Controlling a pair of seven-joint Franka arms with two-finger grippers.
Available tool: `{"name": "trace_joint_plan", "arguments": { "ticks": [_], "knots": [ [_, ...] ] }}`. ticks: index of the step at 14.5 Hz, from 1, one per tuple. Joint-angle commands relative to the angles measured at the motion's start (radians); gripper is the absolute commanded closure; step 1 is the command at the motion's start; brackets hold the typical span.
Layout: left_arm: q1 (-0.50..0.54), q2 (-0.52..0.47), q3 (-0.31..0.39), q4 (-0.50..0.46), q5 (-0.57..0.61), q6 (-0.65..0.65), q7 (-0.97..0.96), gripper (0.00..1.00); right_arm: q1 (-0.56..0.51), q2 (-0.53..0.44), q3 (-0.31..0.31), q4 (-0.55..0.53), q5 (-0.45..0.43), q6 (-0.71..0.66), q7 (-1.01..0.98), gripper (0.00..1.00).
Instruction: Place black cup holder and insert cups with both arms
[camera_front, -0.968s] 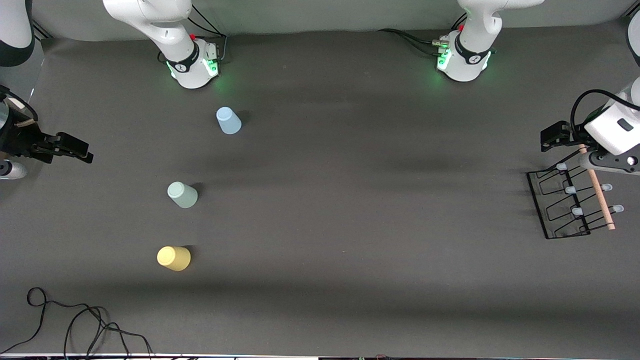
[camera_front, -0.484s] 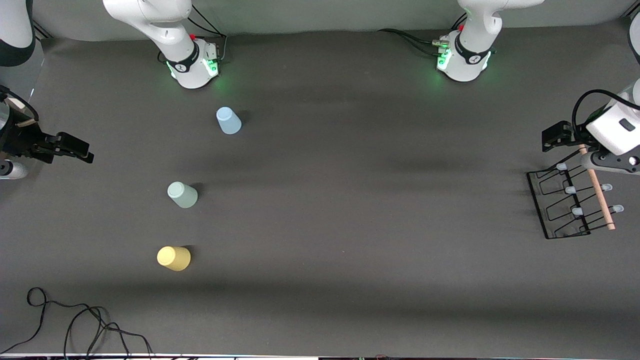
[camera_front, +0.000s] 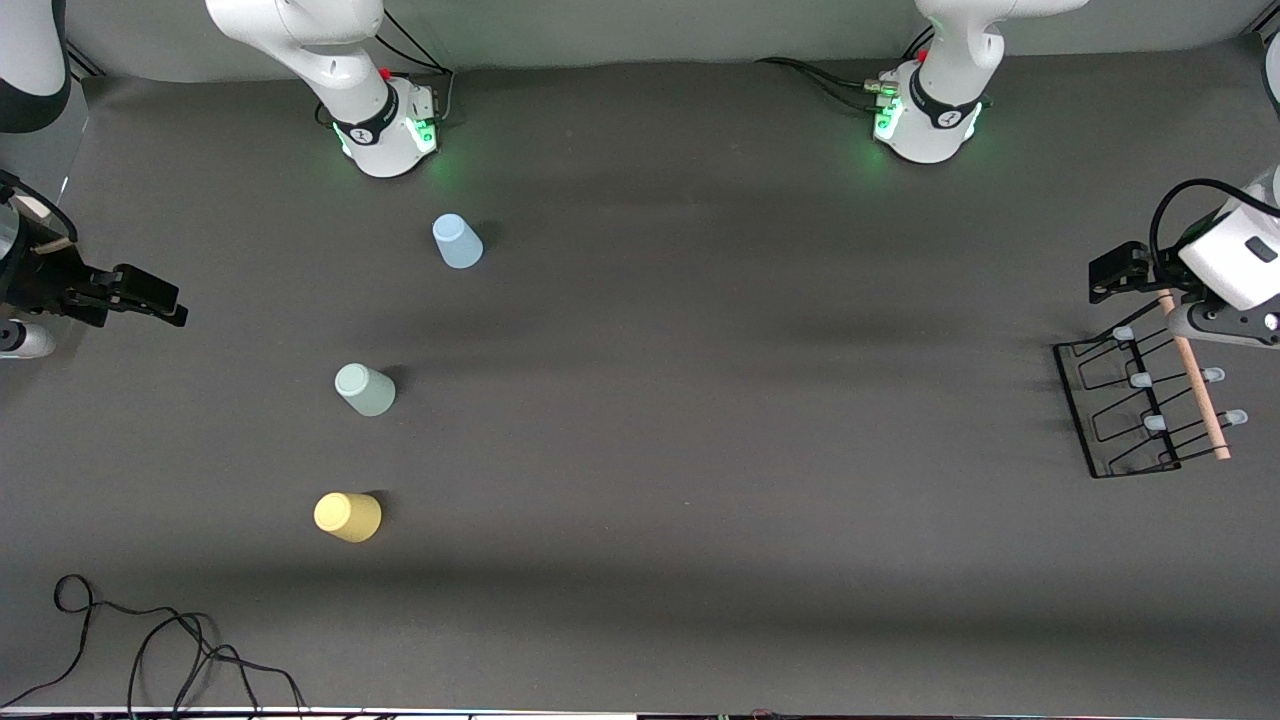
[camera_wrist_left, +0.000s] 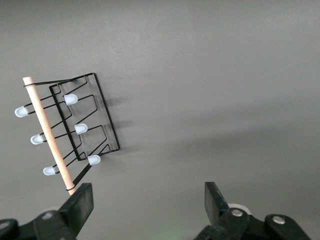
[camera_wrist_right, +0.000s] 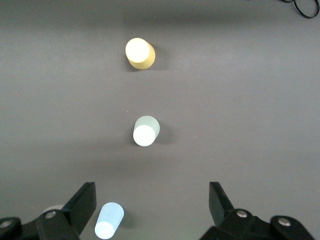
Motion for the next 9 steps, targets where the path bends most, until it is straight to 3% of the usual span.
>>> {"name": "trace_joint_plan", "arguments": {
  "ticks": [1, 9],
  "knots": [
    [0.005, -0.002, -0.003, 0.005, -0.003, -0.01, 0.015, 0.01, 0.004, -0.004, 0.002, 0.002, -0.008, 0.01, 0.011, 0.0],
    [0.007, -0.001, 0.003, 0.005, -0.003, -0.012, 0.017, 0.01, 0.005, -0.006, 0.002, -0.001, -0.008, 0.008, 0.011, 0.0]
  ]
}}
